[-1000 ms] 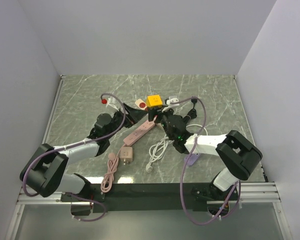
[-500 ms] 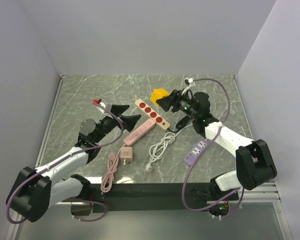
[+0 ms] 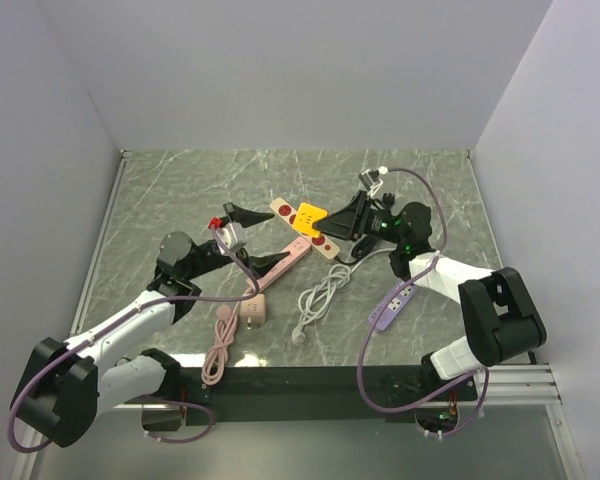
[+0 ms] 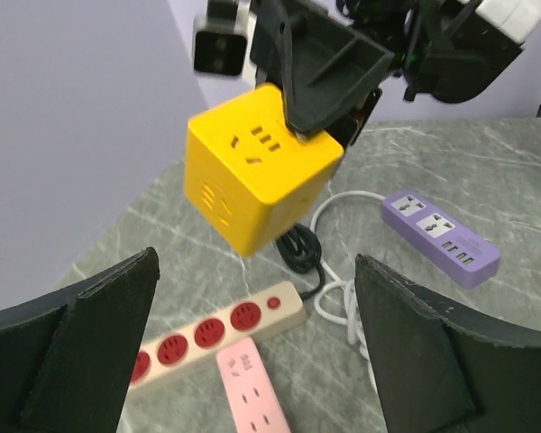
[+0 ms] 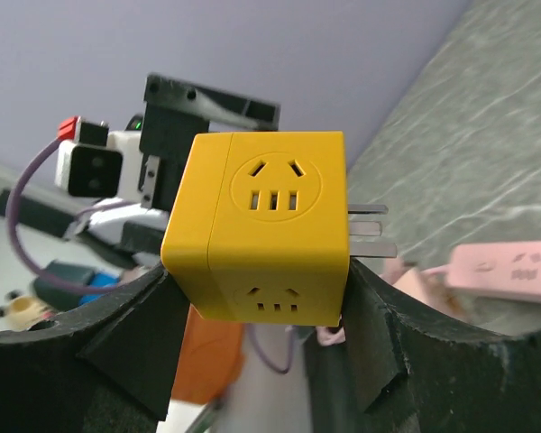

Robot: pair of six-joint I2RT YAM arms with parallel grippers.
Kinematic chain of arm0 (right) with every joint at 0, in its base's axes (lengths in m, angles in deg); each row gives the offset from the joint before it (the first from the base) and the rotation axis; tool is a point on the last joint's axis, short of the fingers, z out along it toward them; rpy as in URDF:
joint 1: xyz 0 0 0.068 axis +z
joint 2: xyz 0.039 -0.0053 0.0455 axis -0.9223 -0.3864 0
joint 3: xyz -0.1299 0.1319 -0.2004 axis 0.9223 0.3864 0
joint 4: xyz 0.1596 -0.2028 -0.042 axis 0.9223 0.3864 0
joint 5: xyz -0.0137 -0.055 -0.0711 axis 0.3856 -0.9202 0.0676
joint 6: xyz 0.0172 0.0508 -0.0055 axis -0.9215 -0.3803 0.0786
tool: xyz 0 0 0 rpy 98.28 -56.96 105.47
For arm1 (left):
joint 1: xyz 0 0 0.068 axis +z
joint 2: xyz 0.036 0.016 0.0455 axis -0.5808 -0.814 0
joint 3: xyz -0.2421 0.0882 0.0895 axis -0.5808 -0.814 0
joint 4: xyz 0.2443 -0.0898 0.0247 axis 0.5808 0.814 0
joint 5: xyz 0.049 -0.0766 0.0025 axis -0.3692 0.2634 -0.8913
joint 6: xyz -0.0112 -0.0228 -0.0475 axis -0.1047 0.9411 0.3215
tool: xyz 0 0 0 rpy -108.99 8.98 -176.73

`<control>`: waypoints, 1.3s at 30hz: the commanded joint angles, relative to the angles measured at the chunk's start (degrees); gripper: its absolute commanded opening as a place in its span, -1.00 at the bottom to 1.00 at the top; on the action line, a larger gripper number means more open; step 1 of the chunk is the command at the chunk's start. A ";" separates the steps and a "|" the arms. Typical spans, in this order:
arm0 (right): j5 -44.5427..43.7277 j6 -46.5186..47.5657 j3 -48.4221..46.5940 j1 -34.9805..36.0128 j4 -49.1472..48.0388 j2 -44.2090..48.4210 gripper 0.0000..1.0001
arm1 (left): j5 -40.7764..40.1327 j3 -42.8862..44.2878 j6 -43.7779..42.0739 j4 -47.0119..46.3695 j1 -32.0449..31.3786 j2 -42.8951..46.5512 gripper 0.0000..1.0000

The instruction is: Insert the plug

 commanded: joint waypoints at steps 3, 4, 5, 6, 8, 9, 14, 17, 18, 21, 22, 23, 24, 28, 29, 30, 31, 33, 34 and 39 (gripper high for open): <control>7.18 -12.29 1.63 0.13 -15.30 0.03 -1.00 | 8.78 5.86 -6.16 1.61 -0.25 -0.22 0.91; 7.62 -12.20 1.63 0.13 -14.87 0.03 -1.00 | 10.70 6.39 -6.33 2.40 -0.33 -0.66 0.90; 8.93 -12.03 1.54 0.13 -14.43 0.03 -1.00 | 11.42 6.75 -6.34 2.41 -0.42 -0.92 0.90; 9.55 -12.37 1.54 0.22 -15.20 -0.15 -1.00 | 12.03 7.36 -6.42 2.49 -0.59 -1.19 0.90; 10.61 -15.08 1.37 0.13 -16.96 -0.41 -1.00 | 13.70 8.59 -7.47 4.95 -0.77 -2.33 0.90; 11.31 -15.88 1.19 0.13 -18.71 -0.76 -1.00 | 14.14 9.55 -7.65 5.65 -1.12 -3.11 0.89; 12.72 -17.82 0.75 0.40 -19.95 -1.64 -1.00 | 18.19 11.75 -7.74 6.17 -3.14 -5.49 0.88; 13.07 -21.32 1.01 0.48 -23.72 -2.87 -1.00 | 18.37 13.17 -9.06 7.94 -4.20 -7.25 0.86; 13.16 -22.12 0.93 0.75 -26.00 -3.74 -1.00 | 18.89 13.78 -9.06 7.77 -4.72 -8.04 0.86; 13.25 -25.20 1.02 1.10 -30.58 -5.68 -1.00 | 19.42 14.75 -8.89 7.16 -5.78 -9.18 0.86; 13.25 -27.56 1.02 1.27 -32.25 -6.21 -1.00 | 19.60 15.01 -8.97 7.33 -5.96 -9.54 0.85; 13.25 -28.80 0.93 1.28 -33.92 -6.65 -1.00 | 19.69 15.36 -9.41 7.68 -6.22 -9.89 0.84; 13.25 -29.94 0.93 1.36 -37.33 -7.35 -1.00 | 19.69 15.89 -9.59 8.81 -6.40 -10.41 0.83; 13.60 -30.32 0.66 1.71 -37.90 -6.75 -1.00 | 19.95 16.60 -9.68 9.00 -6.66 -11.82 0.81; 13.69 -29.78 0.66 1.98 -37.19 -6.48 -1.00 | 20.12 16.86 -9.50 8.91 -6.66 -12.08 0.80; 13.60 -29.34 0.58 2.07 -36.49 -5.96 -1.00 | 20.21 17.03 -9.59 9.26 -6.75 -12.52 0.79; 13.51 -29.60 0.66 2.07 -36.83 -5.60 -1.00 | 20.39 17.21 -9.59 10.13 -6.75 -12.79 0.78; 13.77 -30.04 0.49 2.24 -37.80 -4.64 -1.00 | 19.87 17.39 -10.03 10.84 -6.75 -13.31 0.79; 13.95 -29.87 0.49 2.24 -37.54 -4.11 -1.00 | 19.51 17.39 -10.03 10.85 -6.66 -13.41 0.81; 14.74 -25.65 0.93 2.59 -32.18 -1.39 -1.00 | 20.38 17.47 -8.53 9.53 -6.75 -14.11 0.82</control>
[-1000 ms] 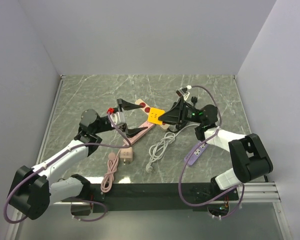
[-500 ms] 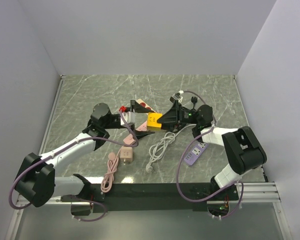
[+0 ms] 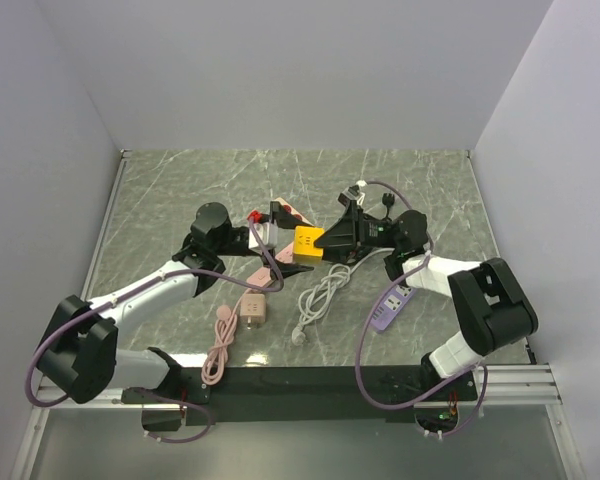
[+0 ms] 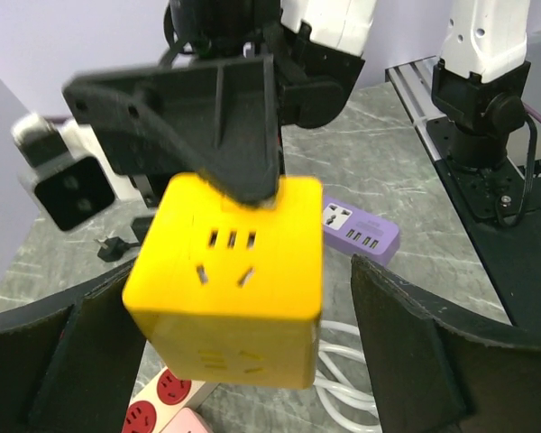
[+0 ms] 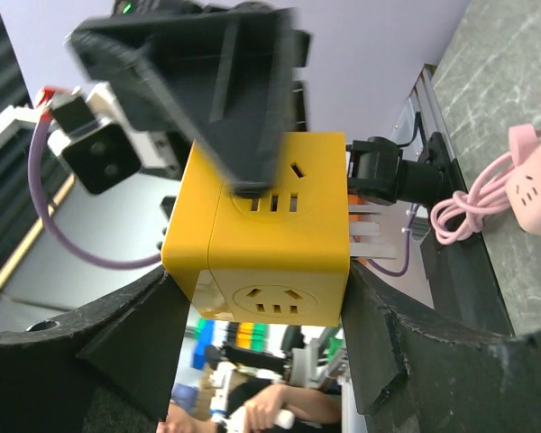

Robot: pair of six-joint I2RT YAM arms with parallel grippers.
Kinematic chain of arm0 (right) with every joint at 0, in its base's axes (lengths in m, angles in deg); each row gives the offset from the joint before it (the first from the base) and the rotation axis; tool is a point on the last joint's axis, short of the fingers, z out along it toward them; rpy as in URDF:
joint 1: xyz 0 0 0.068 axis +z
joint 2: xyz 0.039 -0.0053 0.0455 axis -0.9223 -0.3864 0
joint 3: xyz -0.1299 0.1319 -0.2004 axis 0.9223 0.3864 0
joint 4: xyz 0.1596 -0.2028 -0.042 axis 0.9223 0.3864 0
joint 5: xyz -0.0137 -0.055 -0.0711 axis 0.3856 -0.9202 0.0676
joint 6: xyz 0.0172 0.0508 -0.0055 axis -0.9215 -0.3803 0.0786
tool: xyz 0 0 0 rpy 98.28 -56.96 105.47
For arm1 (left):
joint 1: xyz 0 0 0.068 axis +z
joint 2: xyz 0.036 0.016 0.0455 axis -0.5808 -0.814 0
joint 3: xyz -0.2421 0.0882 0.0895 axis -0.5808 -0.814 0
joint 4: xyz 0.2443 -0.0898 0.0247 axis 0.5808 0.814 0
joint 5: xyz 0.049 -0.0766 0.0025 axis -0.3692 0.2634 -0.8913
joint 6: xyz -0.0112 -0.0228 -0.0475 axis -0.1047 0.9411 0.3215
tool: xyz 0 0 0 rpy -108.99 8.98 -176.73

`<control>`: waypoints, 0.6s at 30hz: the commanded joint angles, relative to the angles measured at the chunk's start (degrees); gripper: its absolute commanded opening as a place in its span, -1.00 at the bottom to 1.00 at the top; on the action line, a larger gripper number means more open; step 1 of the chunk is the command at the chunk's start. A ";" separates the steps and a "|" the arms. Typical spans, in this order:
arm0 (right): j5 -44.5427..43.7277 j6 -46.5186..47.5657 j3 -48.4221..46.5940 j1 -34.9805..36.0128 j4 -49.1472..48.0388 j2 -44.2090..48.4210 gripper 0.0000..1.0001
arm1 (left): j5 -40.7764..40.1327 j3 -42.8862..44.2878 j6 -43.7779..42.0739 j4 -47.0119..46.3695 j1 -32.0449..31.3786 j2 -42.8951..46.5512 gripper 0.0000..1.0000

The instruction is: Insert the plug

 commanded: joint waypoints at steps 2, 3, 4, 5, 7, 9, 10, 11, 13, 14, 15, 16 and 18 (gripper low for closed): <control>0.58 1.76 -0.97 0.67 -19.91 4.15 -1.00 | 3.14 2.76 0.54 -0.81 -0.37 -1.06 0.79; 0.67 1.85 -0.89 0.67 -19.65 4.59 -1.00 | 3.15 2.68 0.71 -1.25 -0.37 -1.24 0.74; 0.67 2.80 -0.80 0.76 -19.13 4.76 -1.00 | 3.58 2.42 1.41 -1.95 -0.37 -1.24 0.57; 0.67 3.60 -0.71 0.67 -17.12 5.11 -1.00 | 4.37 1.98 1.85 -2.91 -0.37 -1.15 0.48; 0.67 5.87 -0.53 0.76 -15.18 5.20 -1.00 | 5.34 1.98 2.38 -3.71 -0.37 -0.89 0.33; 0.67 6.41 -0.36 0.93 -14.55 4.94 -1.00 | 6.57 1.89 2.73 -4.32 -0.37 -0.54 0.25; 0.58 6.33 -0.27 0.93 -14.73 4.77 -1.00 | 6.84 1.71 3.17 -4.76 -0.37 -0.36 0.19; 0.67 6.33 -0.27 0.93 -14.90 4.51 -1.00 | 7.19 1.45 3.44 -5.11 -0.37 -0.19 0.18; 0.49 7.12 -0.10 1.02 -14.29 4.24 -1.00 | 7.72 1.27 3.79 -5.64 -0.37 -0.18 -0.07; 0.58 7.90 -0.01 1.02 -12.72 4.06 -1.00 | 7.89 1.01 3.79 -5.91 -0.37 -0.18 -0.33; 0.67 9.56 0.17 1.11 -11.75 4.15 -1.00 | 8.07 1.10 3.70 -5.65 -0.37 -0.10 -0.77; 0.75 10.54 0.26 0.94 -10.87 4.32 -1.00 | 8.16 1.27 3.09 -4.43 -0.37 -0.18 -0.89; 0.93 15.95 0.35 0.85 -5.53 5.55 -0.79 | 8.33 1.80 2.04 -2.23 -0.37 -0.45 -0.99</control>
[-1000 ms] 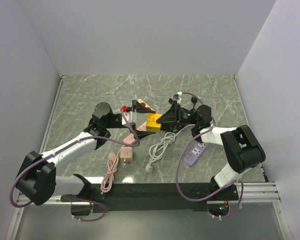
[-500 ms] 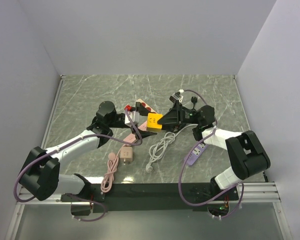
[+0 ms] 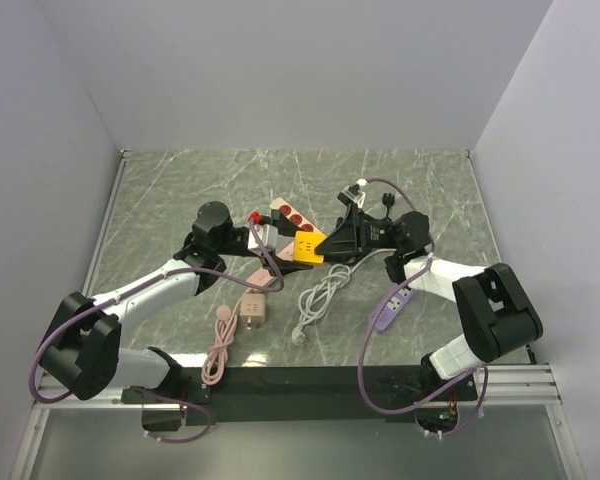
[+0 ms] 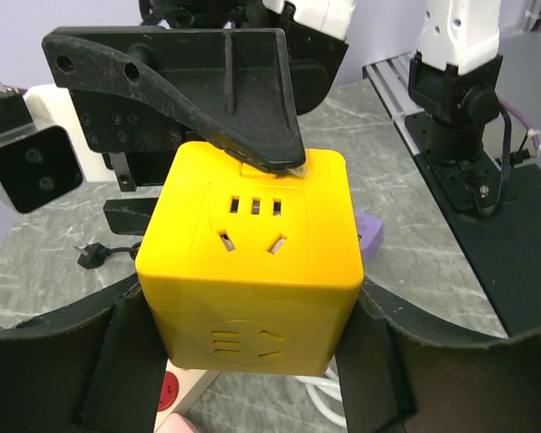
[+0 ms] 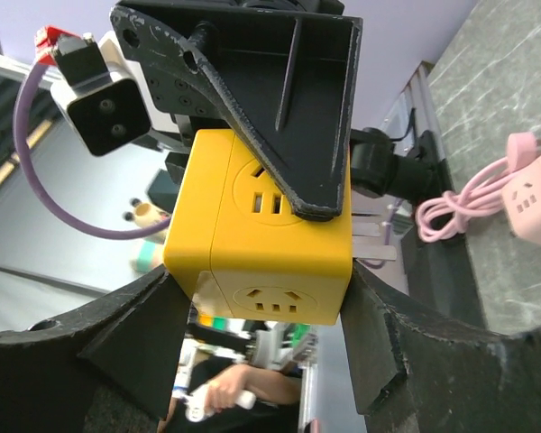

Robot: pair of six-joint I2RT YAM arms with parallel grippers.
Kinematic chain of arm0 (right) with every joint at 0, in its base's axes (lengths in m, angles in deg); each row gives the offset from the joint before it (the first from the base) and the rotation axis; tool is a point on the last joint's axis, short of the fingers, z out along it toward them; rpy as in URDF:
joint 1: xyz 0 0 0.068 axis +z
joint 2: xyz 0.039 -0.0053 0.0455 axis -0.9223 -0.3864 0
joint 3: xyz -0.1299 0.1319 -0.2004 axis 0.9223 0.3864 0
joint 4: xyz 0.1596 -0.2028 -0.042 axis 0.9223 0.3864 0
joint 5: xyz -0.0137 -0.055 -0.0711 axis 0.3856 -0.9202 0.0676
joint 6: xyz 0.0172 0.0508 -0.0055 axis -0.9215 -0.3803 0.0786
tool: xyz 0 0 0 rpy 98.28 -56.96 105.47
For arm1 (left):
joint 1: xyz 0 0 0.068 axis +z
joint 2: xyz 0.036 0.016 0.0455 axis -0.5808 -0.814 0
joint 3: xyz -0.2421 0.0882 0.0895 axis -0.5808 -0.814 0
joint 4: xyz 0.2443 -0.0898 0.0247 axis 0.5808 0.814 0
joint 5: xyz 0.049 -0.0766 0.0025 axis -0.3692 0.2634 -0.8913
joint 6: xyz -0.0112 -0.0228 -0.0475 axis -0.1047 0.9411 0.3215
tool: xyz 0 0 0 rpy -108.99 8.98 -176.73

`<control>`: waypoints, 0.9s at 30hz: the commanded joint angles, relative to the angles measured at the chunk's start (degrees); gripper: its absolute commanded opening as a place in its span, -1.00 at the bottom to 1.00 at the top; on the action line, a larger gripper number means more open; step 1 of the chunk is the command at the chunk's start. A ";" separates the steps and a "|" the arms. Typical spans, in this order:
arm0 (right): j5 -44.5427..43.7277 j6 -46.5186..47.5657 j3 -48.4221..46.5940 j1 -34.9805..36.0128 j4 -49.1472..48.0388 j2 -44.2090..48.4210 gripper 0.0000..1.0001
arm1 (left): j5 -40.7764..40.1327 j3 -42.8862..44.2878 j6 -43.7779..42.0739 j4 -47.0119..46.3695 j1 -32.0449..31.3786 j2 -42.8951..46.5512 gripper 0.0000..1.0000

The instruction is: Insert the plug

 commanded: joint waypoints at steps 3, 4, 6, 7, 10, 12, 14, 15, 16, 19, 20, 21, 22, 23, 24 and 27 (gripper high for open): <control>-2.83 27.53 -1.14 -0.23 14.54 7.36 -0.32 | 5.91 3.51 -3.19 6.59 -0.59 0.53 -0.99; -4.23 33.63 -2.10 -0.31 22.08 9.03 -0.24 | 6.44 4.39 -4.08 8.44 -0.59 0.45 -0.99; -10.70 53.16 -6.74 -0.23 49.23 13.95 -0.08 | 8.11 5.01 -5.14 11.97 -0.59 0.80 -0.99; -12.14 56.51 -7.56 -0.23 54.63 15.10 0.01 | 8.55 4.84 -5.41 12.15 -0.59 0.88 -0.99; -12.25 57.25 -6.95 -1.45 57.50 17.66 0.28 | 10.04 4.57 -4.89 10.75 -0.59 1.50 -0.99; -12.50 57.85 -6.69 -1.63 58.45 17.22 0.81 | 10.40 4.66 -5.23 11.18 -0.50 1.59 -0.99; -12.69 57.95 -5.99 -1.72 58.12 16.52 0.83 | 10.05 4.83 -5.67 11.88 -0.50 1.76 -0.99; -12.68 56.90 -4.94 -1.72 57.33 16.43 0.84 | 9.78 4.83 -5.59 11.71 -0.41 1.76 -0.99; -12.16 56.28 -4.49 -1.81 56.45 15.99 0.85 | 9.96 4.40 -5.33 11.36 -0.41 1.94 -0.99; -12.33 55.48 -3.70 -1.98 54.59 15.81 0.87 | 10.66 4.22 -5.06 11.09 -0.41 2.12 -0.99; -13.90 56.27 -3.78 -2.25 56.68 17.03 0.87 | 10.57 4.48 -5.67 12.14 -0.41 2.03 -0.99; -15.39 59.76 -4.57 -2.34 59.05 18.09 0.89 | 10.31 4.83 -7.15 13.37 -0.32 1.77 -0.99; -17.15 62.40 -5.36 -2.51 62.47 19.32 0.89 | 9.96 6.05 -8.21 17.21 -0.23 1.42 -0.99; -22.13 68.00 -6.24 -2.51 69.72 22.11 0.89 | 9.87 6.67 -9.09 18.81 -0.06 0.72 -0.99; -24.79 70.49 -7.38 -2.51 72.67 23.79 0.90 | 9.96 7.20 -10.50 20.48 0.12 0.36 -0.99; -33.48 77.36 -7.48 -2.60 79.28 31.26 0.91 | 12.15 9.31 -13.05 25.41 0.64 -1.31 -0.99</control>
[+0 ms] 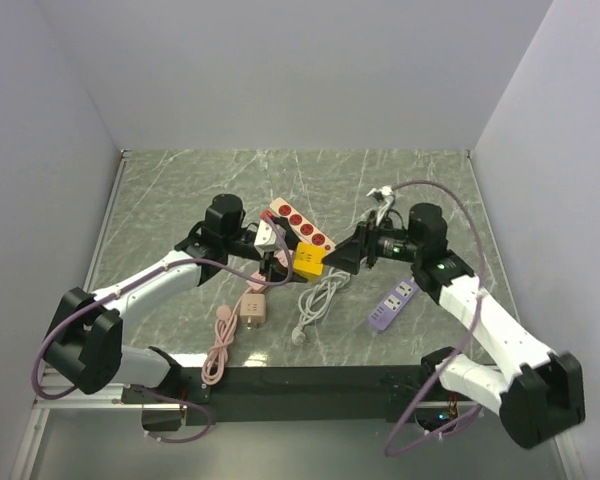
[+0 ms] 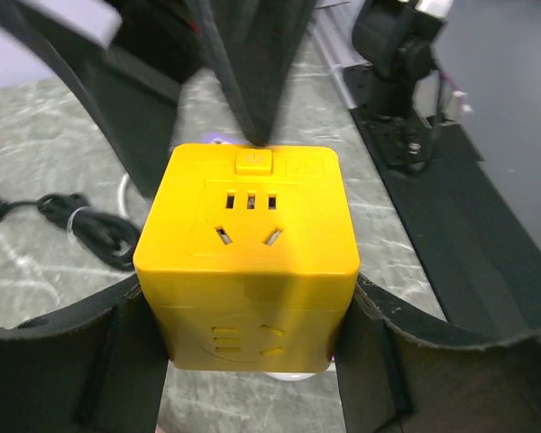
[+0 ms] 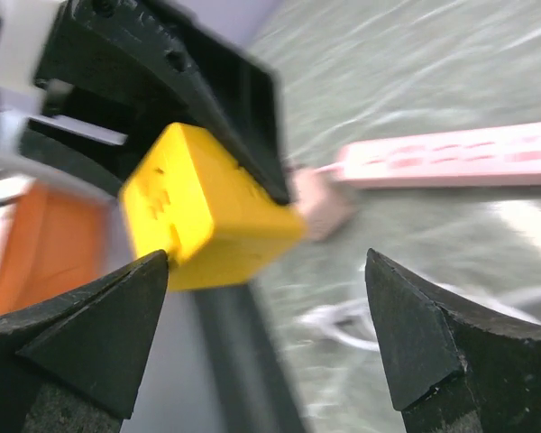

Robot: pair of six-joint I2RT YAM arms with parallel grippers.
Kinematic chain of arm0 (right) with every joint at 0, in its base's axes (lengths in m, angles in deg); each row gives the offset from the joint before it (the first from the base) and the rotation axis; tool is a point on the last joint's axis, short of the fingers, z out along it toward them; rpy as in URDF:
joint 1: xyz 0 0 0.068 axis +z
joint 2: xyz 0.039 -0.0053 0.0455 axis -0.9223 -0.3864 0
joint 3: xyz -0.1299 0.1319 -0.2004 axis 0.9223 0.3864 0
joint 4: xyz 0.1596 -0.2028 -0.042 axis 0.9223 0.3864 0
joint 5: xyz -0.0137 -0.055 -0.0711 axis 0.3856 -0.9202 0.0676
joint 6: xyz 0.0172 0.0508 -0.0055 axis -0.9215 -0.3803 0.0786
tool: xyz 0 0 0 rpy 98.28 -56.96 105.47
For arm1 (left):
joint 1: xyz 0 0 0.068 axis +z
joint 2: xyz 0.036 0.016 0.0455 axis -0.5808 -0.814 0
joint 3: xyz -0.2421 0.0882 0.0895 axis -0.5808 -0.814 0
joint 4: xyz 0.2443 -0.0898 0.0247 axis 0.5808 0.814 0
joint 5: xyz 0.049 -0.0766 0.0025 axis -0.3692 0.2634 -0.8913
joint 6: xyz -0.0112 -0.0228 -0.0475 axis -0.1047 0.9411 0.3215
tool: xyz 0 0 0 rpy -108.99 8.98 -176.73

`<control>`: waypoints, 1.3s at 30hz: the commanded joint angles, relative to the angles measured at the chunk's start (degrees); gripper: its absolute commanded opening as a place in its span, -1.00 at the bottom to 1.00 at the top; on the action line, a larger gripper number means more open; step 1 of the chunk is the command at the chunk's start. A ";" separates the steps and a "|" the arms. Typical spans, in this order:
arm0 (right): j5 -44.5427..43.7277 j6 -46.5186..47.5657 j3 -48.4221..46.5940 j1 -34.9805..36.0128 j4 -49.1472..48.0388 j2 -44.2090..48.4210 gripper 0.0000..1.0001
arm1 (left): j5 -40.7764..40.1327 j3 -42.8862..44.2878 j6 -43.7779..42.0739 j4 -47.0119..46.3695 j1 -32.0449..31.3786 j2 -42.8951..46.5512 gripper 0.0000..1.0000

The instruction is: Insert the plug

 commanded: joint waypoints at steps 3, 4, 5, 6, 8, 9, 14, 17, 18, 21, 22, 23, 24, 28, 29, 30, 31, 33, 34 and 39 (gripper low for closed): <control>-14.92 14.61 -1.40 -1.22 9.74 12.29 0.91 | 10.54 8.19 -9.65 11.28 0.01 -2.35 -0.99; -13.87 14.61 -1.22 -1.13 9.04 13.78 0.91 | 11.42 10.46 -11.50 14.78 0.01 -3.14 -0.99; -12.82 14.79 -0.96 -1.05 7.56 14.23 0.91 | 13.17 11.70 -13.61 20.65 -0.08 -4.62 -0.99; -12.37 15.14 -1.13 -0.18 7.28 14.41 0.91 | 13.71 13.02 -18.59 24.88 -0.08 -5.51 -0.99; -12.80 17.06 -1.74 1.41 7.45 14.41 0.91 | 15.38 17.76 -25.55 33.58 -0.16 -8.32 -0.99; -13.41 17.59 -1.92 3.33 7.63 14.41 0.90 | 15.65 21.43 -33.50 44.24 -0.16 -9.46 -0.99; -20.88 21.63 -5.51 10.72 9.29 13.71 0.91 | 18.46 33.23 -62.44 78.57 -0.17 -20.00 -0.99; -22.03 22.60 -6.84 12.57 9.57 12.30 0.91 | 19.78 39.04 -74.90 91.11 -0.25 -25.72 -0.99; -22.47 22.52 -6.93 12.84 9.22 11.86 0.91 | 20.22 39.83 -74.72 91.19 -0.17 -26.43 -0.99; -24.14 23.22 -7.81 14.68 9.39 11.07 0.91 | 20.66 39.93 -74.63 91.28 -0.16 -27.23 -0.99; -24.93 23.49 -8.07 15.30 9.74 10.46 0.90 | 20.66 40.01 -74.63 91.20 -0.16 -27.23 -0.99; -26.59 24.10 -8.25 16.52 9.83 10.02 0.90 | 20.57 40.19 -74.19 91.28 -0.16 -27.23 -0.99; -27.21 24.36 -8.42 17.31 10.00 9.23 0.91 | 20.57 40.36 -74.02 91.20 -0.16 -27.31 -0.99; -31.60 26.29 -9.92 20.48 12.63 6.51 0.90 | 20.66 40.45 -73.93 91.20 -0.16 -26.96 -0.99; -32.14 26.56 -10.44 21.27 12.99 5.89 0.91 | 20.66 40.54 -73.75 91.28 -0.16 -27.05 -0.99; -32.40 26.56 -10.62 22.32 13.34 5.53 0.90 | 20.66 40.72 -73.66 91.20 -0.16 -27.14 -0.99; -33.01 26.56 -10.80 22.85 13.87 4.92 0.91 | 20.66 40.72 -73.49 91.28 -0.16 -27.31 -0.99; -34.77 26.57 -11.15 24.26 14.40 4.48 0.91 | 20.49 41.07 -73.31 91.28 -0.16 -27.31 -0.99; -35.91 28.04 -11.24 24.61 15.09 4.13 0.91 | 20.49 41.07 -73.40 91.28 -0.16 -27.31 -0.99; -37.59 28.58 -12.20 26.99 17.12 2.72 0.91 | 20.49 41.24 -73.22 91.20 -0.16 -27.14 -0.99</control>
